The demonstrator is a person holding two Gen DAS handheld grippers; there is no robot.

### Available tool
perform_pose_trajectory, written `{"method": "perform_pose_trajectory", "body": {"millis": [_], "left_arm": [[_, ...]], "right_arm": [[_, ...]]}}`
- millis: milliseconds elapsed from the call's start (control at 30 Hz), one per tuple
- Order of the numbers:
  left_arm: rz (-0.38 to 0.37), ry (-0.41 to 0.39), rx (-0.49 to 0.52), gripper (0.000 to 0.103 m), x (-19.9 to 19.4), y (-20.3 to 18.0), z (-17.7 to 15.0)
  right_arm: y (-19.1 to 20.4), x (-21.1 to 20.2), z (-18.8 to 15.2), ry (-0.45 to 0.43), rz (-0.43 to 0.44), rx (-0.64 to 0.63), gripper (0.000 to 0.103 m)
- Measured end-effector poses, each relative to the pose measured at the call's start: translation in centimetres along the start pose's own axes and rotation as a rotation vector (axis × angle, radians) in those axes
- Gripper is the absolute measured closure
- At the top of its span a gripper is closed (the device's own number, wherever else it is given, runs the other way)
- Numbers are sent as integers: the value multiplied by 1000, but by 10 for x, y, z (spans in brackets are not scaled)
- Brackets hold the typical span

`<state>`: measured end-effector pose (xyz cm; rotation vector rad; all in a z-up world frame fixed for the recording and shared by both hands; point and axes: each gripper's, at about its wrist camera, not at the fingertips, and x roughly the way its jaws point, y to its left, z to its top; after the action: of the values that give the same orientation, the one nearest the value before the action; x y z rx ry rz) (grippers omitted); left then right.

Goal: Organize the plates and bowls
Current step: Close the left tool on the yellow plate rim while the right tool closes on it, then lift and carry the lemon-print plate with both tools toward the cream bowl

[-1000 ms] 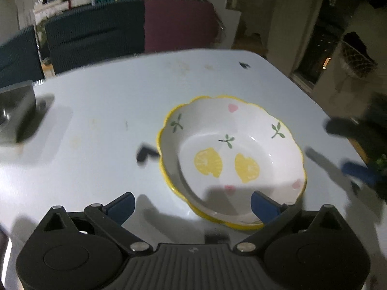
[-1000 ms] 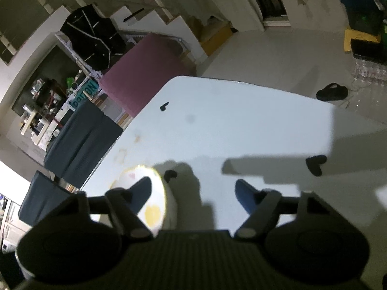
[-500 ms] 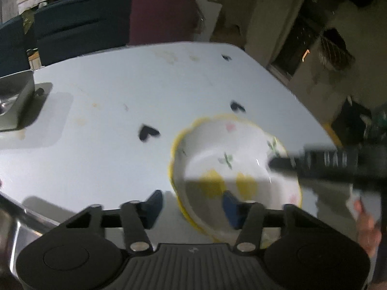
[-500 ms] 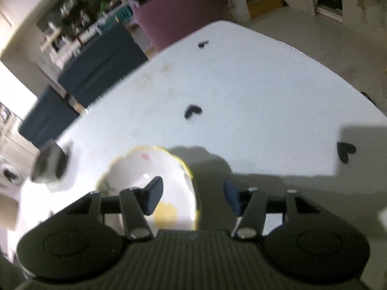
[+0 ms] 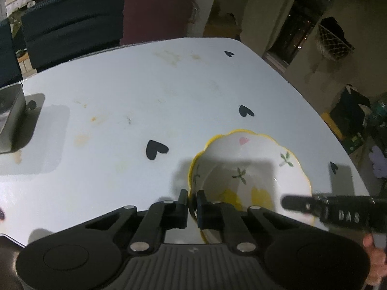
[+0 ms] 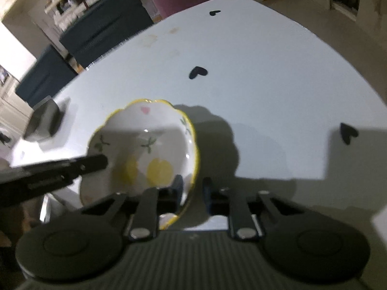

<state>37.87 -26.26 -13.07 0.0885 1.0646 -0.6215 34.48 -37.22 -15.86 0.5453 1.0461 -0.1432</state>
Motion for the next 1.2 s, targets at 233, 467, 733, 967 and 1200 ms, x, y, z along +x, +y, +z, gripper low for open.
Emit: {"method": "perform_pose_trajectory", "body": {"millis": [233, 467, 733, 967, 1200], "left_arm": [[0, 19, 27, 94, 3, -3, -1], [-20, 31, -13, 92, 12, 1, 2], [-17, 21, -46, 96, 9, 2, 0], [-12, -21, -59, 97, -18, -5, -10], [12, -87, -70, 98, -69, -7, -24]], "right_arm": [[-4, 3, 3, -49, 2, 55, 92], [-6, 8, -2, -78, 3, 41, 91], [-6, 3, -3, -120, -1, 5, 93], [-1, -7, -3, -122, -15, -19, 94], [14, -37, -12, -148, 19, -48, 94]]}}
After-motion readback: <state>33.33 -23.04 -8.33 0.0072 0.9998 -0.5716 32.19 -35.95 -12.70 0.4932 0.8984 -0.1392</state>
